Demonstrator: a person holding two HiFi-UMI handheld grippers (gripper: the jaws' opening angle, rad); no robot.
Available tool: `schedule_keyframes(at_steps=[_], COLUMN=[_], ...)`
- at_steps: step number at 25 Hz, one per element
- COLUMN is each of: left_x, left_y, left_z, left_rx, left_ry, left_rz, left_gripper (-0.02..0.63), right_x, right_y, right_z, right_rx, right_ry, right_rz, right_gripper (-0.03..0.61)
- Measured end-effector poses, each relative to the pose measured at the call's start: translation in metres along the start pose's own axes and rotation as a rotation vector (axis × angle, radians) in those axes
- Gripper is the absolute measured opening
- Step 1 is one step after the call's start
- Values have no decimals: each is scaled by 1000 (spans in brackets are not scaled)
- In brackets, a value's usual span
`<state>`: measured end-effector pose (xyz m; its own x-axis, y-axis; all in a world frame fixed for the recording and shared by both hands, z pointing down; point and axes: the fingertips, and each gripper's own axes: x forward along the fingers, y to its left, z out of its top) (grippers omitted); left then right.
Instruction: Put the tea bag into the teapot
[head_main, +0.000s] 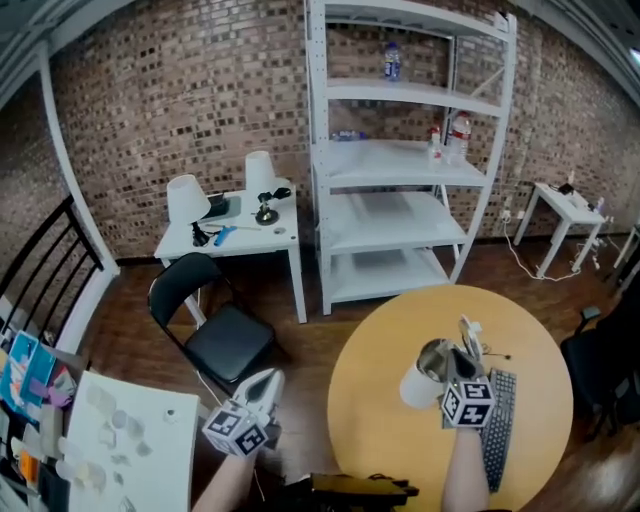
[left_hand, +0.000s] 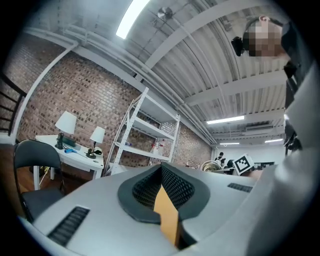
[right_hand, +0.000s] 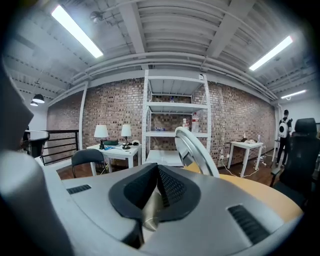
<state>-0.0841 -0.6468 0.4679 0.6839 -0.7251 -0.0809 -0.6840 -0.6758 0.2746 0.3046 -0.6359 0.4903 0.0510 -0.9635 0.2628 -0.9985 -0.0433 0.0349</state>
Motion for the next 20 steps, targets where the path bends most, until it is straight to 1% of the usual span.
schedule_keyframes(at_steps=[2, 5, 7, 8, 9, 10, 14, 20], left_x=[-3, -5, -7, -8, -9, -10, -13, -6], left_y=[3, 1, -2, -1, 0, 2, 5, -3], left_z=[-3, -7, -5, -3, -2, -1, -5, -1], left_rx=[5, 8, 1, 0, 1, 1, -6, -7], left_ry=[11, 32, 27, 22, 17, 13, 7, 17], left_rz=[7, -2, -13, -14, -11, -6, 0, -19], left_gripper=[-6, -6, -6, -6, -6, -6, -6, -6], right_x=[5, 7, 9, 10, 11, 11, 7, -7], right_y=[2, -3, -5, -4, -2, 1, 10, 9], right_z=[-1, -5, -5, -6, -7, -8, -12, -5], right_rx=[-25, -49, -63, -74, -86, -99, -136, -147], right_ry=[0, -10, -20, -21, -18, -12, -11, -36], right_rz=[0, -26, -36, -35, -35, -36, -36, -49], right_gripper=[-2, 0, 17, 65, 128, 146, 146, 146])
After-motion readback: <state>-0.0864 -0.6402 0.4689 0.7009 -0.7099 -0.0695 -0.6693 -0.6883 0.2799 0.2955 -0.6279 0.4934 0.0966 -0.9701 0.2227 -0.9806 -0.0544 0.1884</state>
